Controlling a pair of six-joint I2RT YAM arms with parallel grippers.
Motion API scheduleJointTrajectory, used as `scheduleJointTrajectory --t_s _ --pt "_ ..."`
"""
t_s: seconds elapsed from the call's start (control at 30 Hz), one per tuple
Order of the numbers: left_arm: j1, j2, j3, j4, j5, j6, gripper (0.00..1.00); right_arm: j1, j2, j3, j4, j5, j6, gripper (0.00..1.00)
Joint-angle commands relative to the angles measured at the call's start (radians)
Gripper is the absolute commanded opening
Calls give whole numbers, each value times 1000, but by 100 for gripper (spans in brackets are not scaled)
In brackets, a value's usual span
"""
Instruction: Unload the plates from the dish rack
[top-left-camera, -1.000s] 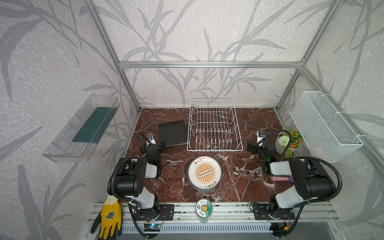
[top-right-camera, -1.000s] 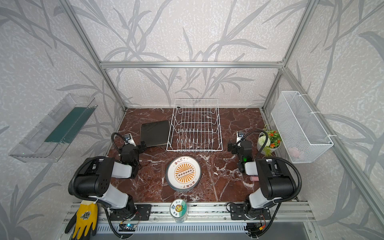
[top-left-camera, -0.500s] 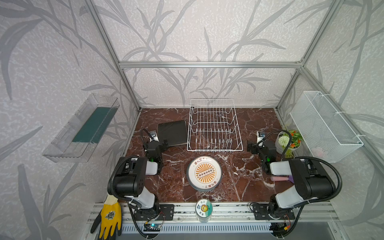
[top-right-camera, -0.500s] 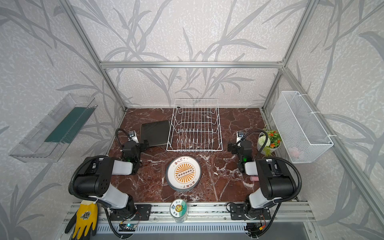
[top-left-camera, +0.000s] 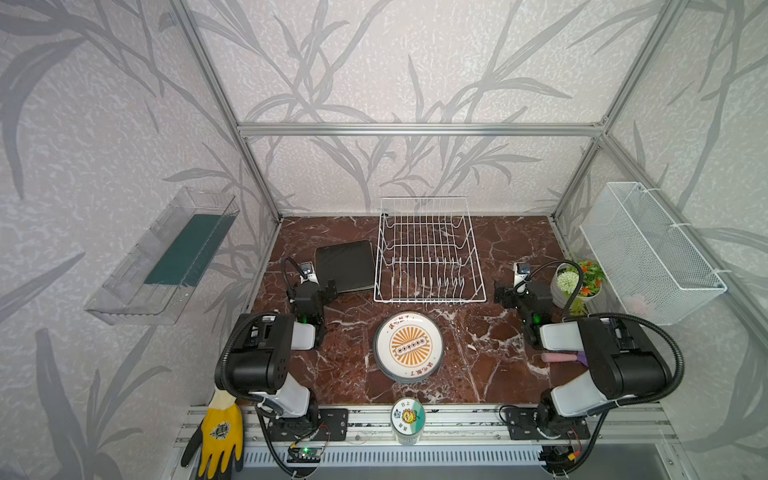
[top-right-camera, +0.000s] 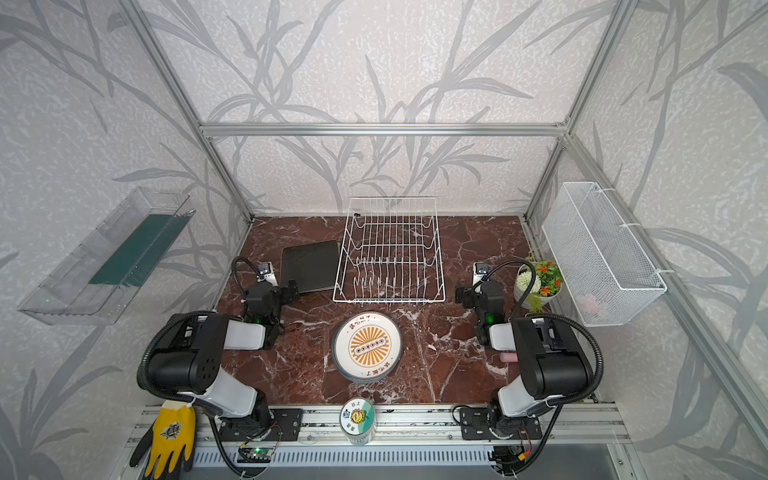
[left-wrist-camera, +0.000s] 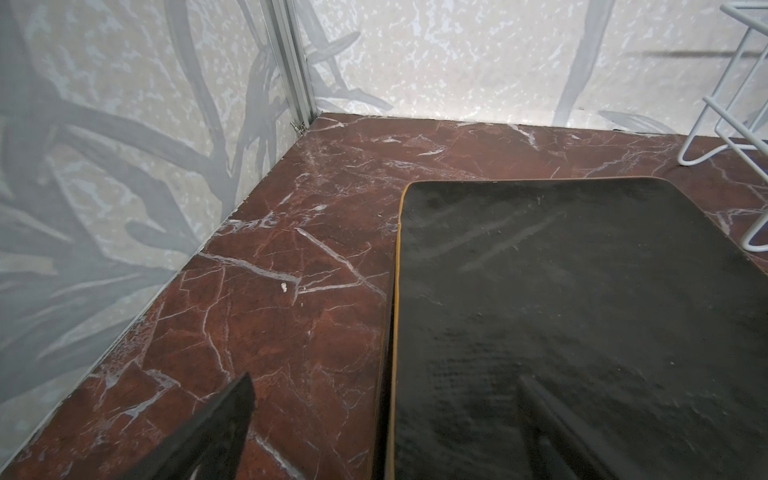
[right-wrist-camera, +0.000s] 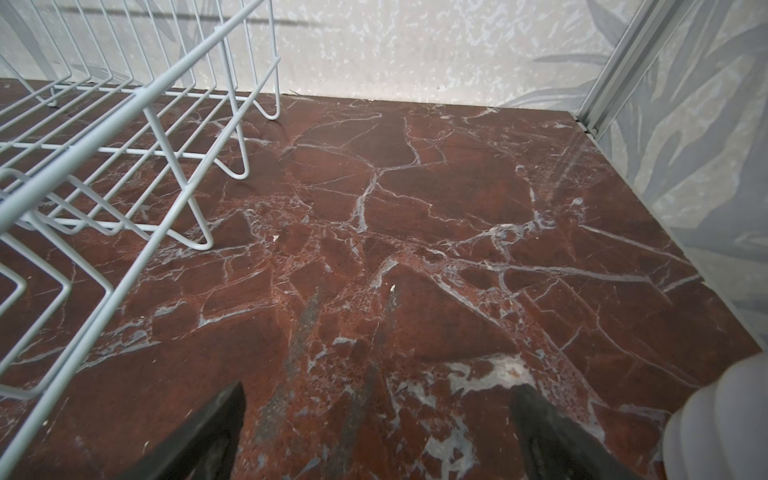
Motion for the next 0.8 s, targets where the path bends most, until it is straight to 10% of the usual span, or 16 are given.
scheduleJointTrajectory --t_s 0.0,0.27,0.37,0.43,0.47,0.53,0.77 --pt "3 -13 8 14 12 0 99 3 -18 20 1 -3 -9 99" --pt "4 -13 10 12 20 0 99 3 -18 20 1 -3 -9 99" --pt "5 -14 9 12 21 -2 25 3 -18 20 1 -3 -9 99" --pt "3 -13 10 13 20 0 16 3 -18 20 2 -3 -9 99" --pt "4 -13 8 13 19 0 28 3 -18 20 2 -3 -9 99" --pt "3 -14 10 13 15 3 95 3 -18 20 1 -2 -9 99" --pt "2 -13 10 12 16 3 99 3 -18 20 2 -3 -9 99"
